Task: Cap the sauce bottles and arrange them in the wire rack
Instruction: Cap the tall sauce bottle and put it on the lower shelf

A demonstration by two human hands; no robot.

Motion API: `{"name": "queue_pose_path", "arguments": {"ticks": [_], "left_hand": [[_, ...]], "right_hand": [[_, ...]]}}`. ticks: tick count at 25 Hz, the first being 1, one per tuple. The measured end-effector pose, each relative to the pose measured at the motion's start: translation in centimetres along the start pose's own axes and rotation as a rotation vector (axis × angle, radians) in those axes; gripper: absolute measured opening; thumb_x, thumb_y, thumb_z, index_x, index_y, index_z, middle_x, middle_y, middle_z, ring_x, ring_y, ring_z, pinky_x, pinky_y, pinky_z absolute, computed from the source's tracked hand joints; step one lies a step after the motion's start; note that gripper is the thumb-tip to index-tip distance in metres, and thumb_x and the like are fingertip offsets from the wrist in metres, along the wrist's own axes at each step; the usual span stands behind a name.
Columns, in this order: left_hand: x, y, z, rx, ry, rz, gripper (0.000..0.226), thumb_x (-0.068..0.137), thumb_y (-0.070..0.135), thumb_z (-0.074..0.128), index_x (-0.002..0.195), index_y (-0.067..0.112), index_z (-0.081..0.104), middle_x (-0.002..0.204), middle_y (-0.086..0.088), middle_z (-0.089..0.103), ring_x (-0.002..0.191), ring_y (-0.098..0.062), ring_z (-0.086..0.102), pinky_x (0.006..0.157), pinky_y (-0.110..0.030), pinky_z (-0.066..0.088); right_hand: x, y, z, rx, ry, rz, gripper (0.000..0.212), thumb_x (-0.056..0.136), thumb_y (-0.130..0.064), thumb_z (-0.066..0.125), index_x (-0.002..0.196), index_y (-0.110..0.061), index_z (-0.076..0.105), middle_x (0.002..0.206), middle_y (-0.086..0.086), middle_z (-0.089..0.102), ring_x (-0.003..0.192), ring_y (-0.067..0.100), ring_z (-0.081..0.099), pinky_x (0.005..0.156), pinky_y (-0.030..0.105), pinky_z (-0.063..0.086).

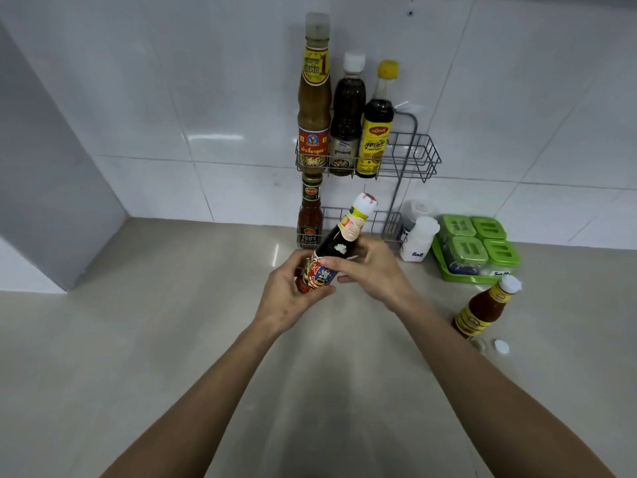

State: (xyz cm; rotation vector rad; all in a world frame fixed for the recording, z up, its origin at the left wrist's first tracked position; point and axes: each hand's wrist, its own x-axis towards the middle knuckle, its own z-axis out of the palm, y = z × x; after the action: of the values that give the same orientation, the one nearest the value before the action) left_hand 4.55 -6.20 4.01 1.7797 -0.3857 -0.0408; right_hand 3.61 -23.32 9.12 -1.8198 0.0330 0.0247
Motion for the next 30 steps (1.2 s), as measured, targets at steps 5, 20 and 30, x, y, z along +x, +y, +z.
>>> {"name": "queue_pose_path", "arguments": {"ticks": [5,20,30], "left_hand": [[4.3,-2.7,-0.9,0.298,-0.128,0.065,0.086,0.082,0.038,0.075,0.151,0.018,0.03,0.152,-0.001,0.037,0.137,-0.009,0.038,0.111,-0.021,0.035],[9.9,-8.4,-1.1,1.172,-0.382,-0.114,0.088,0.098,0.036,0.047,0.153,0.013,-0.018,0.162,-0.002,-0.025,0.15,-0.019,-0.019,0.123,-0.044,-0.002],[9.9,-8.6,-0.5,1.125,-0.365,-0.154,0.091,0.095,0.016,0.051,0.153,0.012,-0.019,0.162,-0.003,-0.025,0.15,-0.021,-0.017,0.124,-0.046,0.002]], "right_hand": [[3.1,2.3,-0.9,-0.221,0.2,-0.138,0.038,0.071,-0.039,0.081,0.101,-0.018,0.067,0.091,-0.007,0.073,0.079,0.004,0.069,0.074,0.028,0.058],[14.6,7.1,-1.1,-0.599,0.121,-0.055,0.053,0.084,-0.025,0.072,0.128,-0.017,0.043,0.124,0.009,0.068,0.105,0.026,0.068,0.094,0.047,0.053],[16.7,7.0,-1.7,-0.556,-0.072,0.018,0.069,0.087,-0.017,0.069,0.143,-0.021,0.028,0.141,0.008,0.056,0.12,0.026,0.06,0.104,0.051,0.046]]}}
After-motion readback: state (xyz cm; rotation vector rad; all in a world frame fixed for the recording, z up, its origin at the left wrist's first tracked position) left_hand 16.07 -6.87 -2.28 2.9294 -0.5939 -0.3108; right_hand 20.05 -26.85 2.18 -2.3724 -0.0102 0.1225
